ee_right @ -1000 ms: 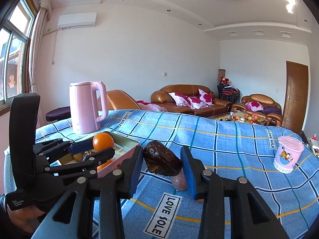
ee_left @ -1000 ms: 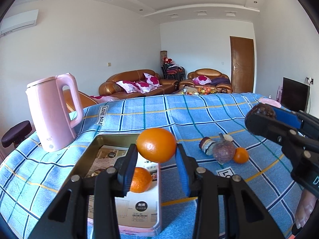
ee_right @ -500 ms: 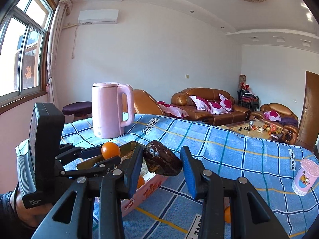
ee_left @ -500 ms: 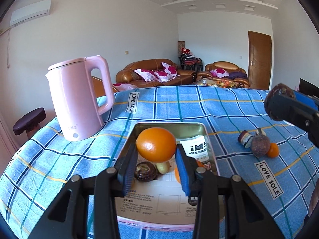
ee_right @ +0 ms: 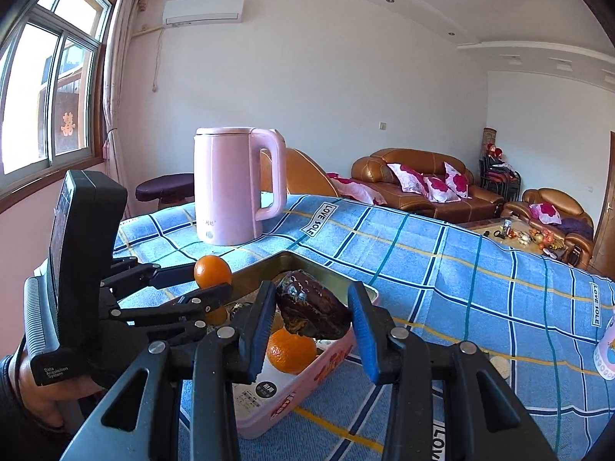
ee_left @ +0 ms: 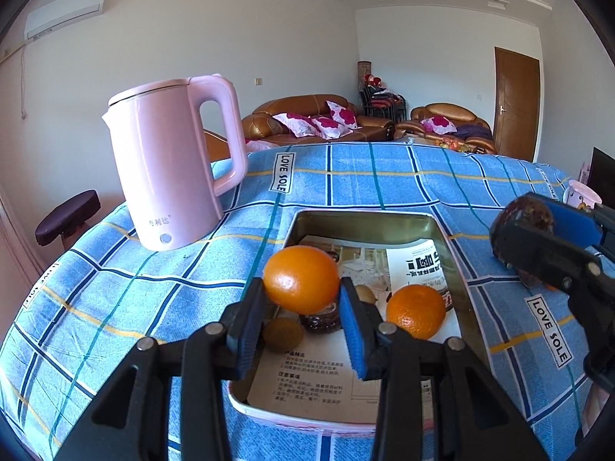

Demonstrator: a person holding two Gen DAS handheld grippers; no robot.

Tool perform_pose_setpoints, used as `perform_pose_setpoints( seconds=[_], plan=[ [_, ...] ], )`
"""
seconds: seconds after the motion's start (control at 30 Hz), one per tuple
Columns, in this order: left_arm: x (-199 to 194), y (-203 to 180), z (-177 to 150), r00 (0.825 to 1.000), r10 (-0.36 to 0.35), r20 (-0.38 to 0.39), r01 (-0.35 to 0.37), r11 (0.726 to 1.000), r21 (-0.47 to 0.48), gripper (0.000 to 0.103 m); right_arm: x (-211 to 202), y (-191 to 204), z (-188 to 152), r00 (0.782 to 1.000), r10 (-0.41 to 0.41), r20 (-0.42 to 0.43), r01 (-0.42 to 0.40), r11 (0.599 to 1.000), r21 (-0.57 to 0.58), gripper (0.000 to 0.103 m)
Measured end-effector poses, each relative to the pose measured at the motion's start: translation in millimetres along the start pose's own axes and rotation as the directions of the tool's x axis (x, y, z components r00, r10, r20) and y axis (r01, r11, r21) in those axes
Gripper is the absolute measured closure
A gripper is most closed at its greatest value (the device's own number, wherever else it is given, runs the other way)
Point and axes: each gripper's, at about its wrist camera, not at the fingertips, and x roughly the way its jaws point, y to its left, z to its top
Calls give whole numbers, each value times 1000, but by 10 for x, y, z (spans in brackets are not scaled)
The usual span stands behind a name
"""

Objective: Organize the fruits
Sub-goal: 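Lower both fruits into the tin box and open both tools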

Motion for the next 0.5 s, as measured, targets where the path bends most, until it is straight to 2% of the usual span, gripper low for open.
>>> perform_pose_setpoints(
  seconds=[0.5],
  plan=[
    [66,74,-57,999,7,-39,-7,1000,-1,63,292,182,-157,996,41,-76,-42,999,-16,62]
  ],
)
